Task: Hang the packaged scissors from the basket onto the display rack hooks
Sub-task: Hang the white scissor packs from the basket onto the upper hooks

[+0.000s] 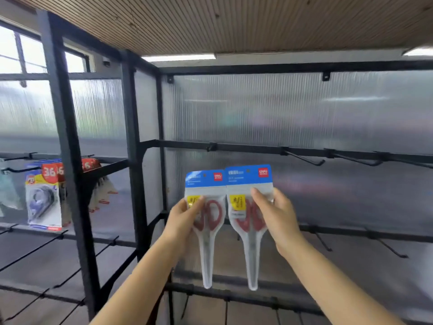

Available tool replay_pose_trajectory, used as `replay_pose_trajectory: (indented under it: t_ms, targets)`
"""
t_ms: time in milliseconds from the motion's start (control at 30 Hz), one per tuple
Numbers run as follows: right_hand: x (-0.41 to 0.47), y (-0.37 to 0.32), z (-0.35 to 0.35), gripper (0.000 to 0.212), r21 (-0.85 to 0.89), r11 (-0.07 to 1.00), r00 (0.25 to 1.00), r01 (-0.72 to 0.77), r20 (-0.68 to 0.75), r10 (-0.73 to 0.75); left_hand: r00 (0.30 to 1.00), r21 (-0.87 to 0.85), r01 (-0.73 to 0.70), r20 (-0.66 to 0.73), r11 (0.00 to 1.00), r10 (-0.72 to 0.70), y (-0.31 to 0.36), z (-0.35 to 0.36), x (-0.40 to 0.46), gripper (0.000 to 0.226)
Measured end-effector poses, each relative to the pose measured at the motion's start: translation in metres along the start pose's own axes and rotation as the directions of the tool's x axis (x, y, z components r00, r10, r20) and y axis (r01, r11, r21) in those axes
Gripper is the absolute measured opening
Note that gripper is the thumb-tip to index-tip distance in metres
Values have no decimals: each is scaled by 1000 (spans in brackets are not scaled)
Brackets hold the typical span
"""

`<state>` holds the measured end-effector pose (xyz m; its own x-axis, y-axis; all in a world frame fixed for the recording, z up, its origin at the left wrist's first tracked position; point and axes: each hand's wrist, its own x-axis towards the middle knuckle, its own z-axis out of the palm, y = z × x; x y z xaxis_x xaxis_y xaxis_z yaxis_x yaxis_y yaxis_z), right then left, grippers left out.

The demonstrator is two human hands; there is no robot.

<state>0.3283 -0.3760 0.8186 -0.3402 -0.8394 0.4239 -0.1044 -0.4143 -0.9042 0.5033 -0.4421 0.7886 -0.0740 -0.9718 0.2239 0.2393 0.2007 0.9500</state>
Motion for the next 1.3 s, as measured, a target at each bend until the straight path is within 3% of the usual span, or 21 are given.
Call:
replay_pose_trajectory:
  t_ms: [400, 833, 1133, 1300]
  targets:
    - [54, 2, 102, 18, 1, 1000, 984, -1, -178, 1, 998, -26, -60, -12, 998, 60, 19, -73, 43, 12]
    - [87, 11, 133, 32, -89, 993, 950, -79, -308, 48, 998, -54, -46, 34, 997, 48, 18, -92, 76, 8]
    - [93, 12, 140, 32, -99, 995, 920, 22, -387, -59, 996, -61, -52, 64, 997, 56, 12, -98, 91, 15]
    - [94, 18, 135, 30, -78, 997, 904, 16, -425, -48, 996, -73, -48, 67, 996, 53, 11, -101, 98, 12]
